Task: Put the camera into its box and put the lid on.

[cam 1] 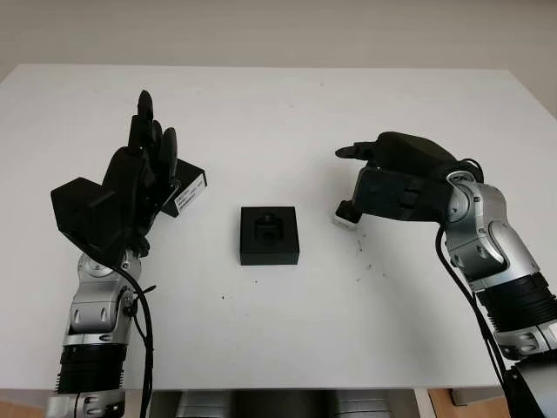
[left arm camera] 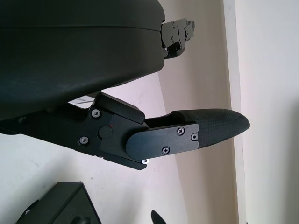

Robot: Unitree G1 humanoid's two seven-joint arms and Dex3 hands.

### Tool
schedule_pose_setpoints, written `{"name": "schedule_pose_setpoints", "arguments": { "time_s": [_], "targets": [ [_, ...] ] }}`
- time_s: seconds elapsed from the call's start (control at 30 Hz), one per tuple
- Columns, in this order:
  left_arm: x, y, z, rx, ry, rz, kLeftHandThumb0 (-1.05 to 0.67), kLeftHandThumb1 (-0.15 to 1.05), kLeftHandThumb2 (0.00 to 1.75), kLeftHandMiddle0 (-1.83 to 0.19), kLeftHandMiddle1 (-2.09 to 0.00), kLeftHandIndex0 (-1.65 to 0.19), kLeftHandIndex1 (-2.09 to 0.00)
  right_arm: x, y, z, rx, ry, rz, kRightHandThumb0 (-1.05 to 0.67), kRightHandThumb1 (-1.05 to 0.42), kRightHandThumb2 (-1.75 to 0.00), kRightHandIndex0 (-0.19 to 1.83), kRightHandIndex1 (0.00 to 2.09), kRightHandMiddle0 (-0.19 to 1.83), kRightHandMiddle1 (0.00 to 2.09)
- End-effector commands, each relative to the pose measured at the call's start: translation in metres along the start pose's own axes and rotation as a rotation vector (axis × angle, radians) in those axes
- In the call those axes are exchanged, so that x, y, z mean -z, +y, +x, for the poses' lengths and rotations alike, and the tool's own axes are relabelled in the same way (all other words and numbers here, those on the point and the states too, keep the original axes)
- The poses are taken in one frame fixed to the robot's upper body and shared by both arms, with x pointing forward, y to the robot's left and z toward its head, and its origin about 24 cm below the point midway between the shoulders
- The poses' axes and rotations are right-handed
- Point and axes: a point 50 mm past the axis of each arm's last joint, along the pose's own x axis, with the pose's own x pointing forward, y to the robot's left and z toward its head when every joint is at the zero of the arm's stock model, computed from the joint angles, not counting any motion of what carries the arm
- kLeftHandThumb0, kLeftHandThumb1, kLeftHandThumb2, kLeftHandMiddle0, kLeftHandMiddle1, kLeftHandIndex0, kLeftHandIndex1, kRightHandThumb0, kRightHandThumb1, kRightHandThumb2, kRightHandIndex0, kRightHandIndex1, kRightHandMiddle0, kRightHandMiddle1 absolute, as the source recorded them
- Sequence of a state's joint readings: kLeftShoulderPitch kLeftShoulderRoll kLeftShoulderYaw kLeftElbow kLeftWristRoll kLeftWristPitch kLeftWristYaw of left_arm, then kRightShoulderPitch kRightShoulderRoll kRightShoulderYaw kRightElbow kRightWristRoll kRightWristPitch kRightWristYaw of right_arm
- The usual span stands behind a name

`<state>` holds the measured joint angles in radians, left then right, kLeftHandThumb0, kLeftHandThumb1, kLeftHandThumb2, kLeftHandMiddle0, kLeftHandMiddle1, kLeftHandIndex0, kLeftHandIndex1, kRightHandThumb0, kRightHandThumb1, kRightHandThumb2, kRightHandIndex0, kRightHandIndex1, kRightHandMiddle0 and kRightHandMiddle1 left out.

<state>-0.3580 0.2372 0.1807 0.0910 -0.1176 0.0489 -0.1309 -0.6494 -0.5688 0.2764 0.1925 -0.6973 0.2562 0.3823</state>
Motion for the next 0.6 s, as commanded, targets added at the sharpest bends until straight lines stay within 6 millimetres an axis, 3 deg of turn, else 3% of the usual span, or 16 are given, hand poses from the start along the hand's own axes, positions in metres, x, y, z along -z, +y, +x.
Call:
{"name": "schedule_pose_setpoints", "arguments": {
  "time_s": [0.0, 0.13, 0.17, 0.23, 0.43, 0.57],
  "targets": [
    [-0.006, 0.000, 0.001, -0.001, -0.023, 0.007, -0.85, 1.05, 0.59, 0.19, 0.00, 0.19, 0.00, -0.002, -0.008, 0.001, 0.039, -0.012, -0.057, -0.85, -0.87, -0.06, -0.10, 1.67, 0.55, 0.14],
    [-0.006, 0.000, 0.001, 0.003, -0.025, 0.003, -0.85, 1.05, 0.59, 0.19, 0.00, 0.19, 0.00, -0.005, -0.009, -0.001, 0.062, -0.020, -0.092, -0.85, -0.88, -0.06, -0.12, 1.74, 0.56, 0.19],
    [-0.006, 0.000, 0.001, 0.002, -0.026, 0.004, -0.85, 1.05, 0.59, 0.19, 0.00, 0.19, 0.00, -0.007, -0.009, -0.002, 0.070, -0.029, -0.110, -0.85, -0.88, -0.05, -0.13, 1.77, 0.51, 0.30],
    [-0.006, 0.000, 0.001, -0.001, -0.025, 0.010, -0.85, 1.05, 0.59, 0.19, 0.00, 0.19, 0.00, -0.009, -0.010, -0.005, 0.082, -0.050, -0.152, -0.86, -0.91, -0.06, -0.14, 1.81, 0.32, 0.75],
    [-0.006, 0.000, 0.000, -0.003, -0.030, 0.020, -0.85, 1.05, 0.58, 0.19, 0.00, 0.19, 0.00, -0.015, -0.016, -0.013, 0.060, -0.071, -0.239, -0.89, -0.94, -0.05, -0.19, 2.04, 0.02, 1.41],
    [-0.006, -0.001, 0.001, 0.001, -0.020, 0.002, -0.86, 1.05, 0.58, 0.19, 0.00, 0.19, 0.00, -0.019, -0.018, -0.016, 0.031, -0.056, -0.287, -0.92, -0.97, -0.06, -0.19, 2.03, -0.17, 1.91]
  ]
}}
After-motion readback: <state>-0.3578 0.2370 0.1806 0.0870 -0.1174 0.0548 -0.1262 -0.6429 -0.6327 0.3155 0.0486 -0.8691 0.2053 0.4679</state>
